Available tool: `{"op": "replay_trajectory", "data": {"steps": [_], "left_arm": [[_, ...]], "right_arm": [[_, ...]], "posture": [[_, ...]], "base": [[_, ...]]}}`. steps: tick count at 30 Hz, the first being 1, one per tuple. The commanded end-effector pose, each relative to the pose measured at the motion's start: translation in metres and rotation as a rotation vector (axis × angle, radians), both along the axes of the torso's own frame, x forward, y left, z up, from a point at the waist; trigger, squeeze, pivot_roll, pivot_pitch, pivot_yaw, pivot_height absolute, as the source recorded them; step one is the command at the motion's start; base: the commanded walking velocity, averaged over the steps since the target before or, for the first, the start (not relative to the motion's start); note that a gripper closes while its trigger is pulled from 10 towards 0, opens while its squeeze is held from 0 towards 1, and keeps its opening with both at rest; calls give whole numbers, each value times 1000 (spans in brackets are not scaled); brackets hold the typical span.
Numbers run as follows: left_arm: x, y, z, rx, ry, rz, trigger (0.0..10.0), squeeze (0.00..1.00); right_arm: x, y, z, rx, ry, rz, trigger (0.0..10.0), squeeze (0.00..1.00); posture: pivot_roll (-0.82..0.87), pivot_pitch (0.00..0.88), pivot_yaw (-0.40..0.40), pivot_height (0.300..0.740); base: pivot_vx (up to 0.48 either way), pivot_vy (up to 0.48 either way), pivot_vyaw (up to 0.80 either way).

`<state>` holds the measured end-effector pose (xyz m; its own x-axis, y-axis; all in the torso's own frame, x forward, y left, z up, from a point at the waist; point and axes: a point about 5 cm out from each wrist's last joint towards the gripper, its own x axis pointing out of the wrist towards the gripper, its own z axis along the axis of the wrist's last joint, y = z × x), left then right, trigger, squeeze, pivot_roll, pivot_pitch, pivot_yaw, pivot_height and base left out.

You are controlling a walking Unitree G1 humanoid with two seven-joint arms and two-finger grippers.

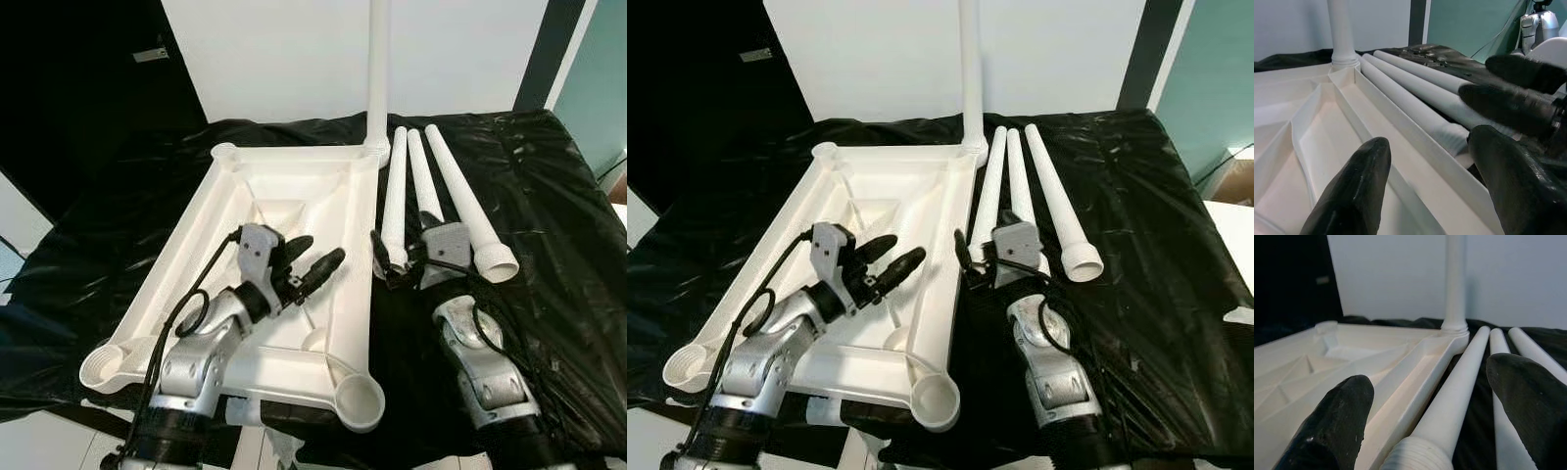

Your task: Building children table

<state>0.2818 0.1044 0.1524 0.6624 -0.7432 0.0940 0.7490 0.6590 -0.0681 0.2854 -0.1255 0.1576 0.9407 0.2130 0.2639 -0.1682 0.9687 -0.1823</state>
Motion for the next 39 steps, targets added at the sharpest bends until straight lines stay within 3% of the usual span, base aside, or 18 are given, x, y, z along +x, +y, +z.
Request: {"op": "replay_trajectory", "data": {"steps": [1,2,7,16,25,27,30,33,35,37,39], "left_arm": [[-3,4,2,12,-8,-12,10000,0],[-11,10,-1,19,10,-27,10000,0],[-18,17,-5,57,29,-24,10000,0],[-18,44,-13,100,-15,210,10000,0],[-26,53,-17,114,-31,297,10000,0],[-40,60,-21,121,1,232,10000,0],[-45,62,-22,127,11,204,10000,0],[-69,65,-29,163,77,40,10000,0],[-69,65,-29,163,77,40,10000,0],[-84,68,-32,186,131,-78,10000,16],[-91,71,-32,189,161,-132,10000,31]], "right_arm": [[-2,-2,2,24,-15,-9,10000,0],[-5,-4,2,30,-23,-22,10000,0],[-7,-10,3,49,-27,-51,10000,0],[-14,-28,-1,129,-2,-140,10000,0],[-15,-32,0,125,-2,-152,10000,0],[-17,-34,-1,115,2,-154,10000,0],[-18,-35,-2,111,4,-154,10000,0],[-19,-38,-5,96,16,-153,10000,0],[-19,-38,-5,96,16,-153,10000,0],[-18,-39,-6,92,21,-152,10000,0],[-17,-38,-6,91,22,-151,10000,0]], "posture": [[41,0,93,740],[38,0,94,740],[37,0,94,740],[25,0,102,740],[19,0,95,740],[19,0,90,740],[21,0,88,740],[29,0,80,740],[29,0,80,740],[35,0,76,740],[39,0,73,740]], "base": [[0,0,0],[0,0,0],[0,0,0],[0,0,0],[0,0,0],[0,0,0],[0,0,0],[0,0,0],[0,0,0],[0,0,0],[0,0,0]]}}
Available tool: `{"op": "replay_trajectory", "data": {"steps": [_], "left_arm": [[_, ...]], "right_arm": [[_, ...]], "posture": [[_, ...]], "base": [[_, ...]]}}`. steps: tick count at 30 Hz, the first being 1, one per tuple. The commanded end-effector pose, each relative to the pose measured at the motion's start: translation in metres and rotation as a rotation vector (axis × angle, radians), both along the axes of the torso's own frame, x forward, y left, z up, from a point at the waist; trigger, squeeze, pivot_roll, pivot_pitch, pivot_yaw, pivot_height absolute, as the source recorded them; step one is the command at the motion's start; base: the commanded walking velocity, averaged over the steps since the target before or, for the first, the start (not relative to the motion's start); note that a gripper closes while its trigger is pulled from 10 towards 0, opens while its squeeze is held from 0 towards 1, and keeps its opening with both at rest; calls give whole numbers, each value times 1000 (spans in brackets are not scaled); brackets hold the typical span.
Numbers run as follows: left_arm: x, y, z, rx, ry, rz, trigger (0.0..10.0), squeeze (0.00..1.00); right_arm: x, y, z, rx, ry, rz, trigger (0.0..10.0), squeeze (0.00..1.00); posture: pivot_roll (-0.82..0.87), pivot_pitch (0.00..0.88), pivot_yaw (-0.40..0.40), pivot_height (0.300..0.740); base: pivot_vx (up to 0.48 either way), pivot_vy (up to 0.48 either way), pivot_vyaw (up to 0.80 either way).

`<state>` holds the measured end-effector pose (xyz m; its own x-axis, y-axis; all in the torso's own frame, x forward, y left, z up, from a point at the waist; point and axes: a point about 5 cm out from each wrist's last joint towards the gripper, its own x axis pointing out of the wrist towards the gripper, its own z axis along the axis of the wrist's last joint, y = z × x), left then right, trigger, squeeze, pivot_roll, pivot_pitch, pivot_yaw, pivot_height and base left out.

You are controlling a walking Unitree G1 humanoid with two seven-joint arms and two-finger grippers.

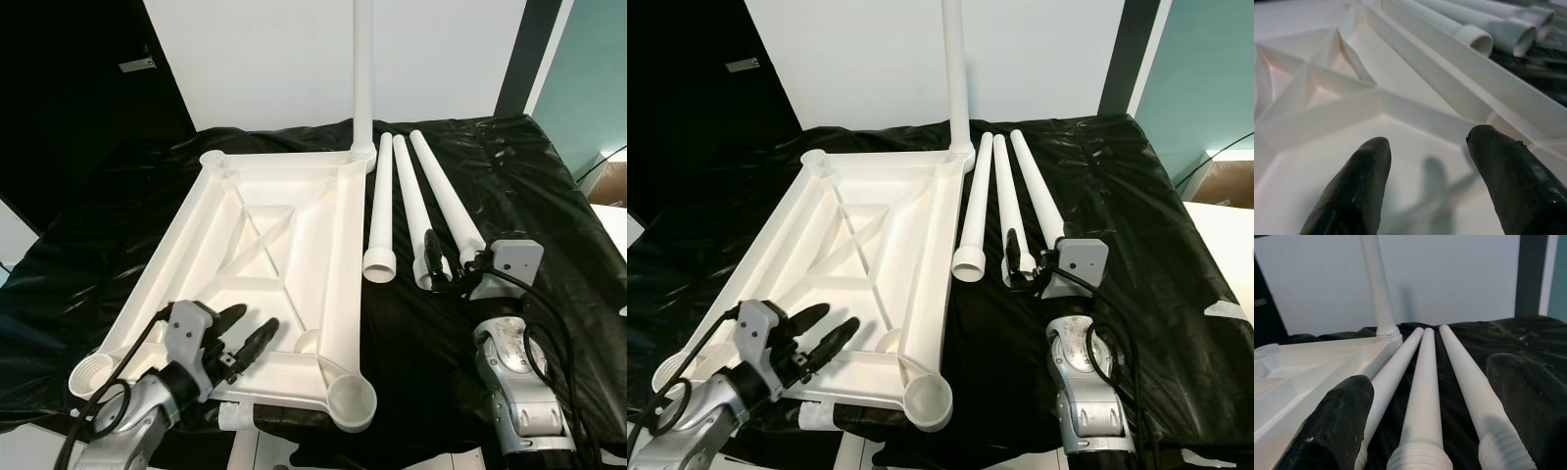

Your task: Building children table

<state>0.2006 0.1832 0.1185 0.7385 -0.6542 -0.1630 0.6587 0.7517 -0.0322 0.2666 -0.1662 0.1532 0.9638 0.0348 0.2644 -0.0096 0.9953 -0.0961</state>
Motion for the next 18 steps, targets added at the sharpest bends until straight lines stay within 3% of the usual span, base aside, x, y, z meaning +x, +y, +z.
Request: {"op": "replay_trajectory", "data": {"steps": [1,2,8,10,18], "left_arm": [[-16,-5,2,-39,65,-301,10000,94],[-21,-3,2,-35,93,-347,10000,184],[-24,-2,1,-23,110,-378,10000,184],[-33,5,-1,9,170,-471,10000,192],[-49,12,-6,45,279,-593,10000,200]], "right_arm": [[2,4,-1,2,11,19,10000,0],[3,5,-1,0,12,24,10000,0],[3,6,-2,-1,14,28,10000,0],[4,6,-2,-4,19,31,10000,0],[2,4,-3,-12,24,29,10000,0]], "posture": [[45,0,71,740],[46,0,69,740],[48,0,67,740],[47,0,64,740],[35,0,66,740]], "base": [[0,0,0],[0,0,0],[0,0,0],[0,0,0],[0,0,0]]}}
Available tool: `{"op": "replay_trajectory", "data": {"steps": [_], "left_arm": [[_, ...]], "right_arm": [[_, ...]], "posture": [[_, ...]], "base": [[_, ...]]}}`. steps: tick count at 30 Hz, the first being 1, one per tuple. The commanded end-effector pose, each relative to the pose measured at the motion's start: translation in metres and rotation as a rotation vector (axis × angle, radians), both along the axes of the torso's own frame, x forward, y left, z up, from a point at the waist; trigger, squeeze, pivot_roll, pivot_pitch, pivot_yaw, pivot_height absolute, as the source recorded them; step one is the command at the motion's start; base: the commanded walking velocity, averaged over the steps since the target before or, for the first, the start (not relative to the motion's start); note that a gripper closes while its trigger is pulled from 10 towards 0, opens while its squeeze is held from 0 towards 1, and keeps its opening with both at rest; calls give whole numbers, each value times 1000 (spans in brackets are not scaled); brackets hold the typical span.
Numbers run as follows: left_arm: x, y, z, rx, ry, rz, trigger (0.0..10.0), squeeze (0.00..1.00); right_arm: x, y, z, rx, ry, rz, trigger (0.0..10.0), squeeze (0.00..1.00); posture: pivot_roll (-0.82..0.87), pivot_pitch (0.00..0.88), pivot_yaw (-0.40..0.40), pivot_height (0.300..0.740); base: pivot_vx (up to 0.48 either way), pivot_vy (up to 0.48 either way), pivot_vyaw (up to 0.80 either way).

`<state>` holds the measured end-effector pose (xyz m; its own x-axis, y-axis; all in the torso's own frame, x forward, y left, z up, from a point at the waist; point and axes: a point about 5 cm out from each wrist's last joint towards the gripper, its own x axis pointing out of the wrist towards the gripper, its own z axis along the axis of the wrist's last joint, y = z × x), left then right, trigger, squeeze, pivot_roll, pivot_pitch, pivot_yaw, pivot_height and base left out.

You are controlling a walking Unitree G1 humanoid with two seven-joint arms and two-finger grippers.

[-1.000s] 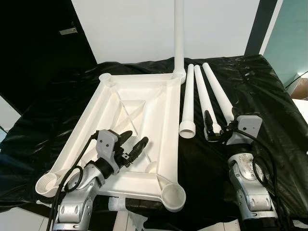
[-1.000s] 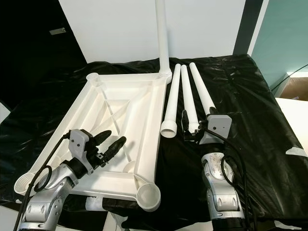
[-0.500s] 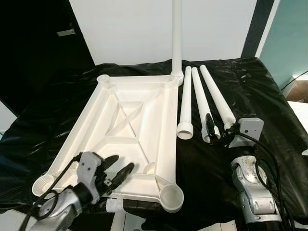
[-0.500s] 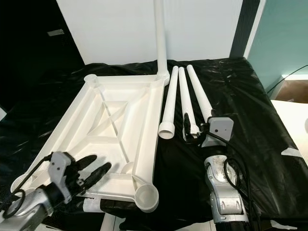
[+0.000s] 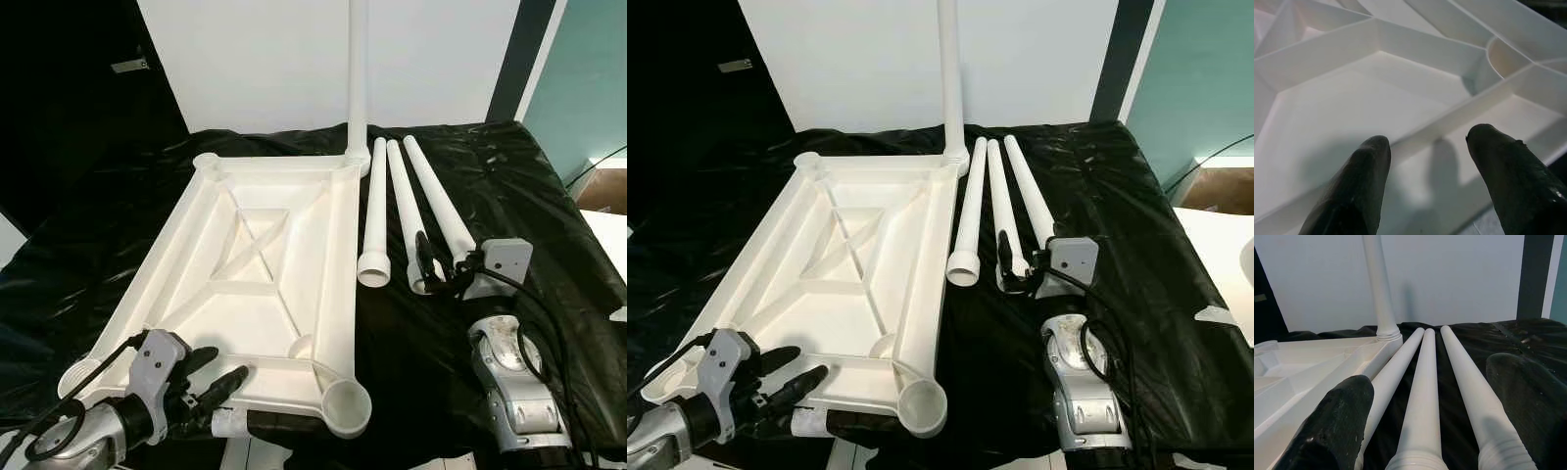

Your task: Building children table

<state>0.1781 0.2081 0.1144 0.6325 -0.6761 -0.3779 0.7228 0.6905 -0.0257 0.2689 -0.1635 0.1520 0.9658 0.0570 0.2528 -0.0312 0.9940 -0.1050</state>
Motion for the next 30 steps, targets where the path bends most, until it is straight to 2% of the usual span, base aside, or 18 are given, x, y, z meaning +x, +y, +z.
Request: {"op": "replay_trajectory", "data": {"steps": [1,7,14,18,22,24,30], "left_arm": [[-26,-13,-1,-141,170,-476,10000,200],[-38,-12,-1,-117,235,-539,10000,204],[-41,-11,-1,-108,257,-558,10000,204],[-42,-8,-1,-98,286,-591,10000,263],[-40,-5,6,-116,281,-599,10000,263],[-37,-4,15,-153,269,-599,10000,255],[-38,0,22,-187,268,-597,10000,247]], "right_arm": [[0,1,-1,-3,13,8,10000,0],[-2,-2,-3,-17,22,7,10000,0],[-1,-2,-2,-18,22,9,10000,0],[2,0,-1,-20,21,19,10000,0],[2,0,-1,-22,21,22,10000,0],[3,0,-2,-26,23,22,10000,0],[2,1,-4,-33,33,24,10000,0]], "posture": [[35,0,66,740],[35,0,65,740],[39,0,63,740],[41,0,58,740],[41,0,58,740],[37,0,57,740],[35,0,56,740]], "base": [[0,0,0],[0,0,0],[0,0,0],[0,0,0],[0,0,0],[0,0,0],[0,0,0]]}}
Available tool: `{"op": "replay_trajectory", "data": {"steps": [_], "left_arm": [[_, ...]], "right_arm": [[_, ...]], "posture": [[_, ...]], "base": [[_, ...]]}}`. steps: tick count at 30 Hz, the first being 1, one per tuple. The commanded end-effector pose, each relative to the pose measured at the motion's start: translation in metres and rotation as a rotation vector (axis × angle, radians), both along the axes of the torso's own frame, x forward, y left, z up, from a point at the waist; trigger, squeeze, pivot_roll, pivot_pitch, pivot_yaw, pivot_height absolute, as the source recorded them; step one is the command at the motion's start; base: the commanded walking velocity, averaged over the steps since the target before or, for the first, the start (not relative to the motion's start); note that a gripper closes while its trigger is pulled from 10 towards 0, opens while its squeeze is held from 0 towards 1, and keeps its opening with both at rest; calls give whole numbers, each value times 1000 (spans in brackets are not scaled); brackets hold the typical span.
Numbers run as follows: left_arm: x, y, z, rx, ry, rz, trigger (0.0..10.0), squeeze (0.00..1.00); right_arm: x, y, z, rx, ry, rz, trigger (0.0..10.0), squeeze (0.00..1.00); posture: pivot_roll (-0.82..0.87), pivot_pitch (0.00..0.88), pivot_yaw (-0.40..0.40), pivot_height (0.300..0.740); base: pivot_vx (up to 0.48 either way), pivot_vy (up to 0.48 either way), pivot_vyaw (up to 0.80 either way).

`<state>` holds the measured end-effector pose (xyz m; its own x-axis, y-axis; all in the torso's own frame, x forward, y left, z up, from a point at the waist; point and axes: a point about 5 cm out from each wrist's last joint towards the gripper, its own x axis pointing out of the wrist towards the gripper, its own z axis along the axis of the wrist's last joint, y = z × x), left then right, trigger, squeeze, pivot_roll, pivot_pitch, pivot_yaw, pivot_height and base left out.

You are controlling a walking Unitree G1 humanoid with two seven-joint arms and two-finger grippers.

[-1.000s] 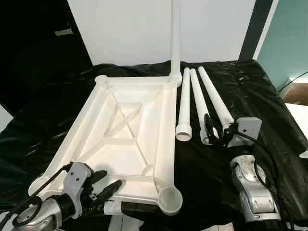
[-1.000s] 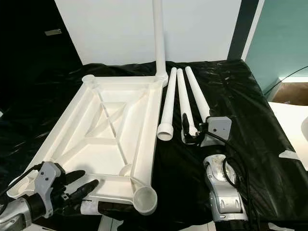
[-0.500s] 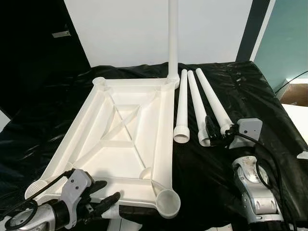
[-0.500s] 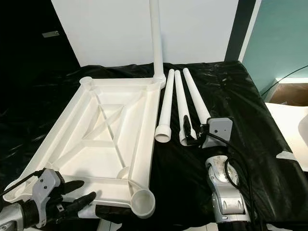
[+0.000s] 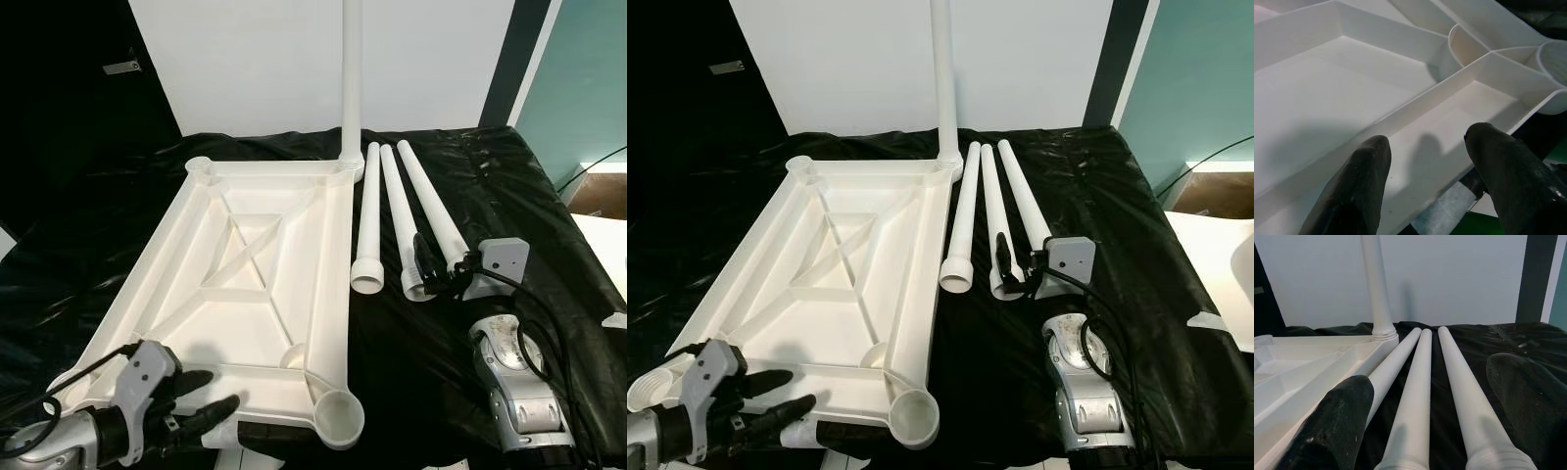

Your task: Building children table

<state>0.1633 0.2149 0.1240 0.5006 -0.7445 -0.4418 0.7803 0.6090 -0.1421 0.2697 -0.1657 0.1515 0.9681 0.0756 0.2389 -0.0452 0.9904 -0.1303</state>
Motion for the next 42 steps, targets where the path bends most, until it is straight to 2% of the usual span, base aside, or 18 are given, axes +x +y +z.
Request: {"op": "replay_trajectory", "data": {"steps": [1,7,13,19,21,23,26,30,35,36,39,40,41,42], "left_arm": [[-23,-7,12,-193,138,-479,10000,247],[-26,-6,16,-201,127,-481,10000,243],[-46,-14,3,-158,205,-570,10000,231],[-51,-16,-4,-135,229,-602,10000,231],[-49,-17,-7,-123,216,-600,10000,231],[-38,-20,-11,-95,151,-571,10000,235],[-30,-23,-13,-83,110,-549,10000,231],[-23,-29,-22,-55,86,-523,10000,235],[-21,-32,-25,-50,89,-515,10000,239],[-21,-32,-26,-50,92,-512,9020,263],[-21,-32,-27,-47,93,-507,8627,267],[-21,-32,-27,-41,92,-506,7882,259],[-21,-32,-27,-41,92,-506,7882,259],[-19,-33,-29,-23,82,-499,588,235]], "right_arm": [[1,3,-3,-7,21,11,10000,0],[2,3,-5,-18,33,17,10000,0],[4,3,-6,-27,38,24,10000,0],[4,3,-6,-30,40,24,10000,0],[4,3,-6,-32,41,23,10000,0],[4,3,-6,-33,42,21,10000,0],[4,3,-6,-33,42,20,10000,0],[4,2,-6,-32,41,14,10000,0],[4,2,-6,-31,41,11,10000,0],[4,2,-6,-30,41,10,10000,0],[5,2,-6,-30,41,8,10000,0],[5,2,-6,-29,41,8,10000,0],[5,2,-6,-29,41,8,10000,0],[5,2,-6,-28,40,8,10000,0]], "posture": [[35,0,56,740],[42,0,50,740],[44,0,46,740],[44,0,46,740],[38,0,46,740],[36,0,47,740],[32,0,50,740],[27,0,54,740],[25,0,56,740],[25,0,56,740],[26,0,56,740],[28,0,57,740],[28,0,57,740],[29,0,57,740]], "base": [[0,0,0],[0,0,0],[0,0,0],[0,0,0],[0,0,0],[0,0,0],[0,0,0],[0,0,0],[0,0,0],[0,0,0],[0,0,0],[0,0,0],[0,0,0],[0,0,0]]}}
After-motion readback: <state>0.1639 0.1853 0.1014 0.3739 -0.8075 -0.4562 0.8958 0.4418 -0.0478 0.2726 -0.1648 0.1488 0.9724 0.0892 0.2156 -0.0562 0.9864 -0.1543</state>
